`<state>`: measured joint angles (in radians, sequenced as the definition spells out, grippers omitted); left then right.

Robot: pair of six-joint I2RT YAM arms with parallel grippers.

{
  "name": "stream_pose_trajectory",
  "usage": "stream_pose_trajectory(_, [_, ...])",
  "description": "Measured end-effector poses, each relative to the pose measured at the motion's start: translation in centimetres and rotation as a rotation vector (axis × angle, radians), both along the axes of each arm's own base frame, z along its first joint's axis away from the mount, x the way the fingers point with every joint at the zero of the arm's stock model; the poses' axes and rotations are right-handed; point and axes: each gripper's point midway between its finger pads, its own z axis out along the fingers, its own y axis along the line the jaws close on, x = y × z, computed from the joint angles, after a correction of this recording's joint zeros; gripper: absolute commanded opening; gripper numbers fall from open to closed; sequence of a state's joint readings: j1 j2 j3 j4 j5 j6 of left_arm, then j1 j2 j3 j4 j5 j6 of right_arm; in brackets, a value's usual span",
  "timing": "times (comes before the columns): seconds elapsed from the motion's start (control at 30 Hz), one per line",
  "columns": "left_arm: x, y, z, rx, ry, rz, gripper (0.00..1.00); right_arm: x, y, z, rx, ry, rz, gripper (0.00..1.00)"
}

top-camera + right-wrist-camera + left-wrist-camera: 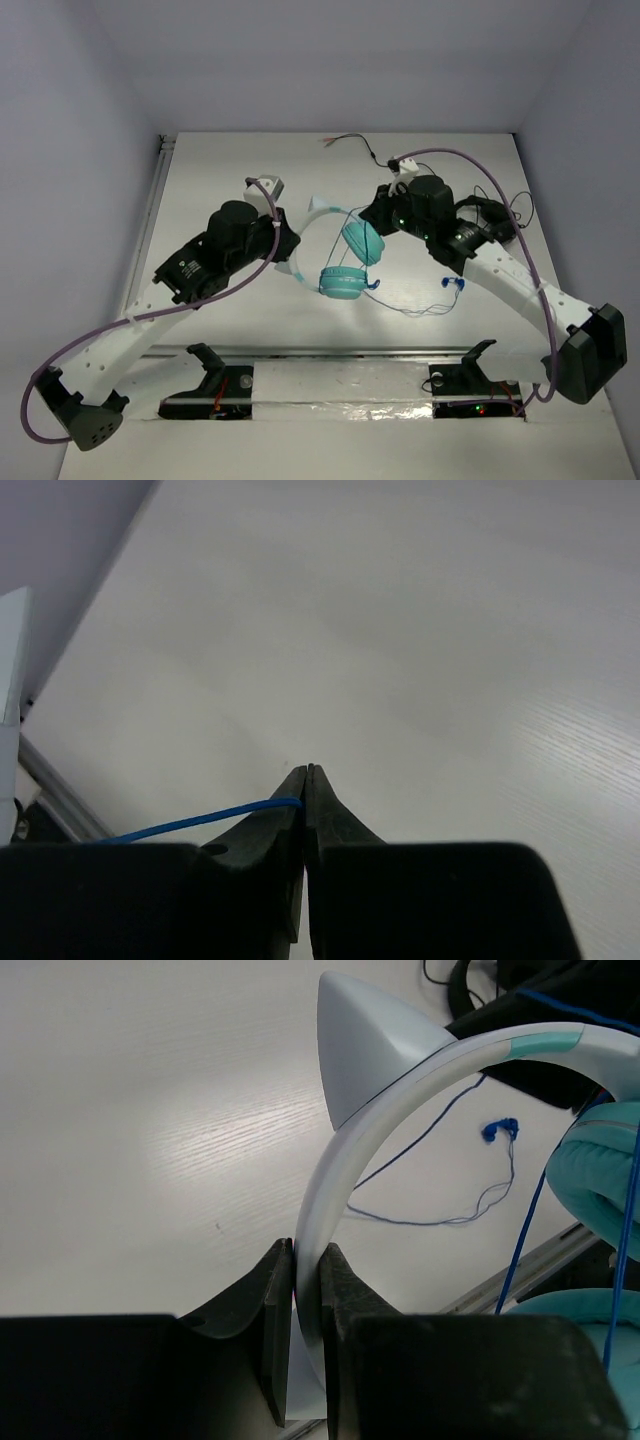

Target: Wrap the headphones

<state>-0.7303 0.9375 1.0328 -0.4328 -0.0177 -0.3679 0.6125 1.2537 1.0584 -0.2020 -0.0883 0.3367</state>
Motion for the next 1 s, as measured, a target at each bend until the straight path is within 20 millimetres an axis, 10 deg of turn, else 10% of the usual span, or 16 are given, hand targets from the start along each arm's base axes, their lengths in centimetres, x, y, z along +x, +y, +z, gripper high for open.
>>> stream_pose_trajectory(0.63, [1.6, -1.0, 10.2, -0.181, -0.141, 0.038, 0.00, -1.1, 5.9, -3.9, 0.315, 0.006, 0.282, 0.28])
stream_pose_trajectory(1.0, [5.7, 0.2, 13.4, -0.195, -0.189, 0.207, 0.00, -6.0, 5.4, -11.4, 0.333, 0.217, 0.275, 0.27])
